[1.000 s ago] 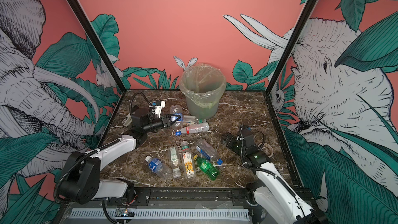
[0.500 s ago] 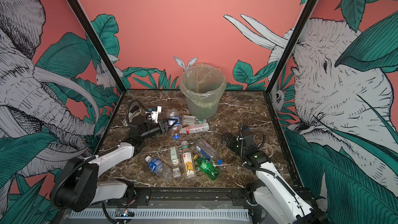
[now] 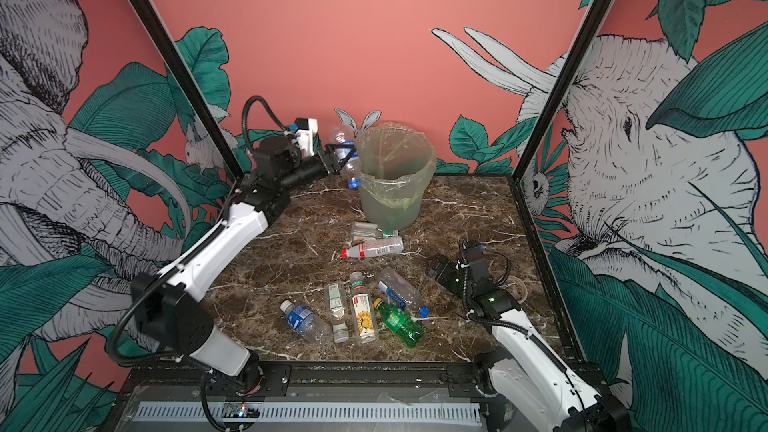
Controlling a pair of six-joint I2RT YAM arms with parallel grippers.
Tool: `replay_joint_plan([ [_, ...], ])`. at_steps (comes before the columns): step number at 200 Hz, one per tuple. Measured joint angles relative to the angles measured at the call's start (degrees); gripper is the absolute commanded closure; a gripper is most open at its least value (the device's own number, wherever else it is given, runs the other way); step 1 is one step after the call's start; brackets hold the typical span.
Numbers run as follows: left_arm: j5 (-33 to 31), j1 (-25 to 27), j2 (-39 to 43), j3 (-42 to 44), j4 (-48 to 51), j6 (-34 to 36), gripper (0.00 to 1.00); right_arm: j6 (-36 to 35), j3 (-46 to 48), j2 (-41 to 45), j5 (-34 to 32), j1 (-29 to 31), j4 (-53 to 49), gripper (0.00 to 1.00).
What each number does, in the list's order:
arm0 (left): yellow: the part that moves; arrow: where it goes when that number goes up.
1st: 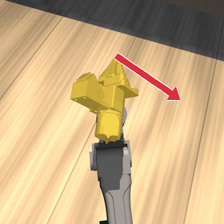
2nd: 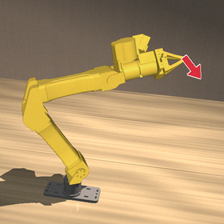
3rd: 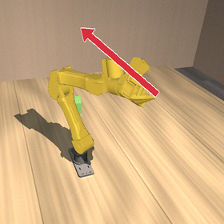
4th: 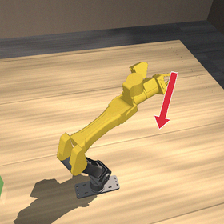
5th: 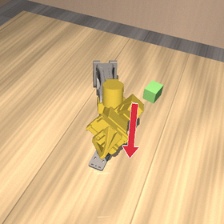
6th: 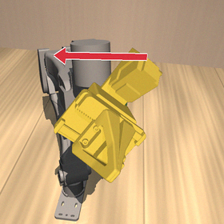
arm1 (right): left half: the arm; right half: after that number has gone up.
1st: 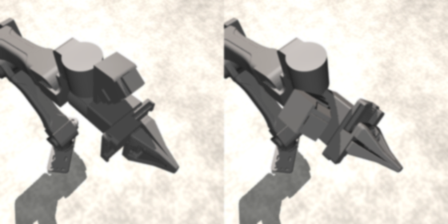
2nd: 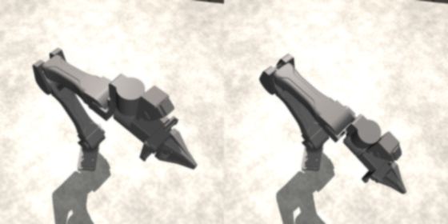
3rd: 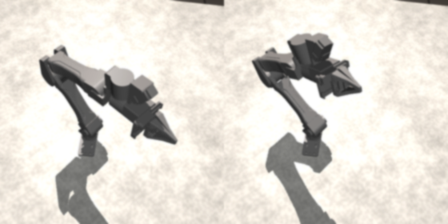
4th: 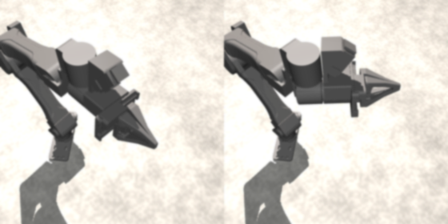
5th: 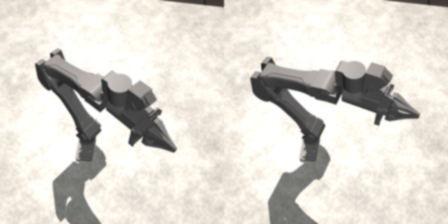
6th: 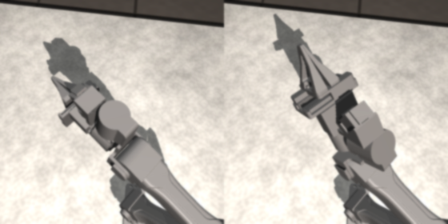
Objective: Throw the plastic bottles in the bin
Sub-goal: 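Open the left gripper above the bin to drop the bottle, then withdraw the left gripper from the bin while the right moves over the pile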
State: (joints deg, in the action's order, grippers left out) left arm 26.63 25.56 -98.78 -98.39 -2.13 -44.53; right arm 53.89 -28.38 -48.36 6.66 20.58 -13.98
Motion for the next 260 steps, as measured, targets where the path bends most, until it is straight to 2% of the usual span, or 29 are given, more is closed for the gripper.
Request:
replay_joint_plan([
  [17, -0.44, 0.85, -13.00, -17.55, 3.08, -1.22, 0.01, -0.02, 0.00, 0.37, -0.02, 0.00, -0.13, 0.01],
  [39, -0.74, 0.98, -21.44, -28.83, 7.02, -3.39, 0.00, -0.37, -0.28, 2.08, -0.26, 0.00, -1.90, 0.01],
  [64, -1.84, 0.52, -22.95, -35.15, 11.72, -3.19, 0.00, -1.60, -1.27, 4.28, -1.09, -0.02, -4.79, 0.01],
  [89, -2.10, -0.02, -16.90, -35.71, 12.74, -0.70, 0.00, -3.45, -2.73, 5.31, -1.81, -0.02, -6.36, 0.01],
  [114, -1.57, -0.22, -4.98, -28.52, 11.45, 2.56, 0.00, -5.53, -3.39, 5.05, -1.75, -0.02, -7.10, 0.01],
  [138, -0.79, -0.74, 9.14, -14.25, 7.02, 4.90, 0.01, -7.04, -3.41, 4.46, -1.33, -0.02, -7.93, 0.01],
  [160, -1.07, -1.81, 16.24, -4.02, 4.31, 6.40, 0.01, -8.02, -3.41, 4.50, -0.76, -0.13, -8.24, 0.01],
  [191, -2.08, -3.87, 18.99, 7.45, 4.92, 8.35, 0.00, -9.35, -3.41, 5.27, 0.35, -0.13, -9.01, 0.01],
  [225, -3.23, -5.27, 19.98, 15.17, 9.27, 9.16, 0.00, -10.86, -3.67, 6.10, 0.72, 0.39, -11.32, 0.01],
  [260, -3.37, -7.10, 26.01, 22.69, 11.80, 7.85, 0.00, -12.83, -6.78, 7.61, -1.36, 4.35, -14.67, 0.01],
])
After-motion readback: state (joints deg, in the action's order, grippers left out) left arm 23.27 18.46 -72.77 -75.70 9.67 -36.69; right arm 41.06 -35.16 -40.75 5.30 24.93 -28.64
